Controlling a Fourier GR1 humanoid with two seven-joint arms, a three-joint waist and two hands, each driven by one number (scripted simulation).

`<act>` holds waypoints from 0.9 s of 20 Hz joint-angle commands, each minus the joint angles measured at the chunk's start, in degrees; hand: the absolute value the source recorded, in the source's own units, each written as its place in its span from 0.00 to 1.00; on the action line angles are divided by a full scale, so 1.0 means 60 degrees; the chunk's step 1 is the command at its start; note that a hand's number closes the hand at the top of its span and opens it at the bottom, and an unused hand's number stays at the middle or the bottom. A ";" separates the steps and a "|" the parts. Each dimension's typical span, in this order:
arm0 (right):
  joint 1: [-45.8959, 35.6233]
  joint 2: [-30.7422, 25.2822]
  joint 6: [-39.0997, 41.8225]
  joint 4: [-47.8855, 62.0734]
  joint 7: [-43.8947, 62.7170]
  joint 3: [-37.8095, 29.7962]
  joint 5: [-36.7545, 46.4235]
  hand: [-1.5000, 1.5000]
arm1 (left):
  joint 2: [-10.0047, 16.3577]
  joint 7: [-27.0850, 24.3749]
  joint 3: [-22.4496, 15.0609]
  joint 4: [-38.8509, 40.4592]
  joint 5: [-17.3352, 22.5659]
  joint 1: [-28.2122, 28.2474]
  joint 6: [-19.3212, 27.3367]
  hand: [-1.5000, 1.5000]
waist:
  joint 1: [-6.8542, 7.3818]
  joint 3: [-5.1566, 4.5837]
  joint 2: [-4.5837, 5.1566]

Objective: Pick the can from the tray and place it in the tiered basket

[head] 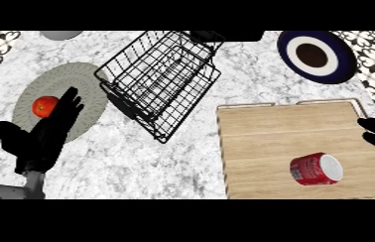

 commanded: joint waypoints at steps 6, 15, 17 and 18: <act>0.0956 -0.0549 0.2047 -0.2231 0.2261 -0.0280 0.0263 0.00 | -0.0095 -0.0104 0.0335 0.0105 -0.0064 0.0075 -0.0480 0.50 | 0.0162 0.0024 0.0040; 0.0401 0.0980 0.1831 -0.1448 0.2782 0.1354 0.2643 0.00 | -0.0753 0.0732 0.0162 -0.0038 -0.0728 -0.0545 -0.0127 0.50 | 0.0247 0.0038 0.0070; 0.0682 0.1336 0.1470 -0.1702 0.3158 0.2274 0.3773 0.00 | -0.0667 0.0418 0.0366 0.0226 -0.0538 -0.0532 -0.0578 0.50 | 0.0243 0.0037 0.0068; 0.0661 0.1458 0.1373 -0.1641 0.3350 0.2646 0.4040 0.00 | -0.0623 0.0469 0.0254 -0.0071 -0.0835 -0.0371 -0.0376 0.50 | 0.0277 0.0038 0.0061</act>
